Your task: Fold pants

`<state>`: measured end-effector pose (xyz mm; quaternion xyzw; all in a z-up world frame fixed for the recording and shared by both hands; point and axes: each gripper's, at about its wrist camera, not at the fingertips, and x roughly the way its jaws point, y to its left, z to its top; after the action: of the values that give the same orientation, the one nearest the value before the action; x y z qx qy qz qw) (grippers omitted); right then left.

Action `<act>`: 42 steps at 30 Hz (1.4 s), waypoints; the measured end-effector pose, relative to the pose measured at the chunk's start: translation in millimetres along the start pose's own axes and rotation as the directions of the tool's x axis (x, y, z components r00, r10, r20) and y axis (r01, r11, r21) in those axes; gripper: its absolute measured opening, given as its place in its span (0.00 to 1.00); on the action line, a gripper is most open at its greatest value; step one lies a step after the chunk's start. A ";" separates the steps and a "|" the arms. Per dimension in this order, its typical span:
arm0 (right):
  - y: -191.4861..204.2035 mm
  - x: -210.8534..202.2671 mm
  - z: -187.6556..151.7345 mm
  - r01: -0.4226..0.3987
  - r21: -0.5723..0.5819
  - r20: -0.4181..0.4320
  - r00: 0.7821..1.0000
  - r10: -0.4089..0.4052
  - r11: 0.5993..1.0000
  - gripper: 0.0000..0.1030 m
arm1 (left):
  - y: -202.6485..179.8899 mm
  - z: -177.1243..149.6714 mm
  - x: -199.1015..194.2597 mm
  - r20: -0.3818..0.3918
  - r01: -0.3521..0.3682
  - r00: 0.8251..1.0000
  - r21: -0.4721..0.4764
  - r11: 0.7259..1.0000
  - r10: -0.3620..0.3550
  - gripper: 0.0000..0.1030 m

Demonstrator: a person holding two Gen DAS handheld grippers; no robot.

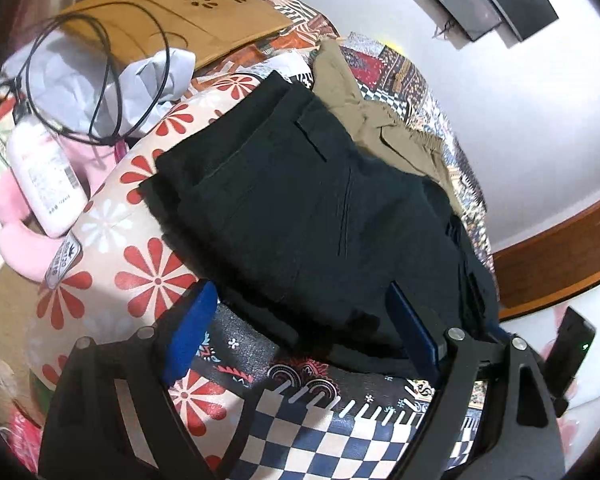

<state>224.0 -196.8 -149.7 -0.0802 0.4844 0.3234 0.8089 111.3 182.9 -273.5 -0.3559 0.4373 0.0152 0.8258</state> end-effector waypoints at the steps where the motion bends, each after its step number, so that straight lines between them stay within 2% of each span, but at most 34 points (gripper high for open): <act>1: -0.1 0.2 0.1 -0.001 0.000 0.000 1.000 0.001 1.000 0.53 | 1.4 0.4 -0.2 0.000 0.007 1.000 -0.008 1.000 -0.007 0.84; 5: 1.0 0.9 0.2 -0.001 -0.007 0.000 1.000 0.001 1.000 0.55 | -1.7 5.5 5.4 -0.003 -0.012 1.000 -0.010 1.000 0.012 0.84; 11: 0.2 0.9 -0.4 -0.007 -0.007 0.002 1.000 0.007 1.000 0.56 | -13.8 20.8 31.3 -0.023 -0.085 0.996 0.019 0.996 0.086 0.84; 15: 0.9 1.3 -1.0 -0.011 -0.009 0.002 1.000 0.011 1.000 0.56 | -16.7 31.9 44.2 -0.005 -0.113 0.994 0.013 0.994 0.113 0.82; 18: 1.8 1.4 -1.4 -0.011 -0.012 0.002 1.000 0.011 1.000 0.56 | -23.4 36.9 51.6 0.021 -0.195 0.981 0.059 0.979 0.194 0.64; 20: 1.7 1.2 -1.6 -0.014 -0.012 0.003 1.000 0.014 1.000 0.56 | -27.1 38.3 55.6 0.040 -0.255 0.967 0.104 0.961 0.252 0.44; 24: 0.1 0.5 -1.9 -0.025 -0.003 0.007 1.000 0.025 1.000 0.56 | -32.4 39.0 57.7 0.065 -0.294 0.956 0.153 0.943 0.287 0.31; 29: -1.9 -1.0 -1.1 -0.037 0.009 0.010 0.999 0.037 0.999 0.56 | -58.1 35.8 45.4 0.174 -0.380 0.923 0.267 0.886 0.343 0.24; 32: -7.8 -5.9 -1.4 -0.060 0.042 0.019 0.998 0.059 0.997 0.56 | -79.3 35.8 31.3 0.256 -0.416 0.903 0.326 0.849 0.345 0.22; 35: -17.5 -14.3 -3.1 -0.047 0.072 0.039 0.998 0.045 0.996 0.56 | -103.8 34.7 16.5 0.330 -0.435 0.889 0.388 0.813 0.319 0.21; 42: -63.1 -52.6 -18.7 0.028 0.189 0.103 0.993 -0.048 0.982 0.56 | -158.7 27.4 -12.8 0.404 -0.393 0.893 0.490 0.778 0.197 0.20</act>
<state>231.3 -277.6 -127.0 0.0042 0.4667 0.2647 0.8439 176.2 84.6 -162.9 -0.0164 0.3282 0.0771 0.9413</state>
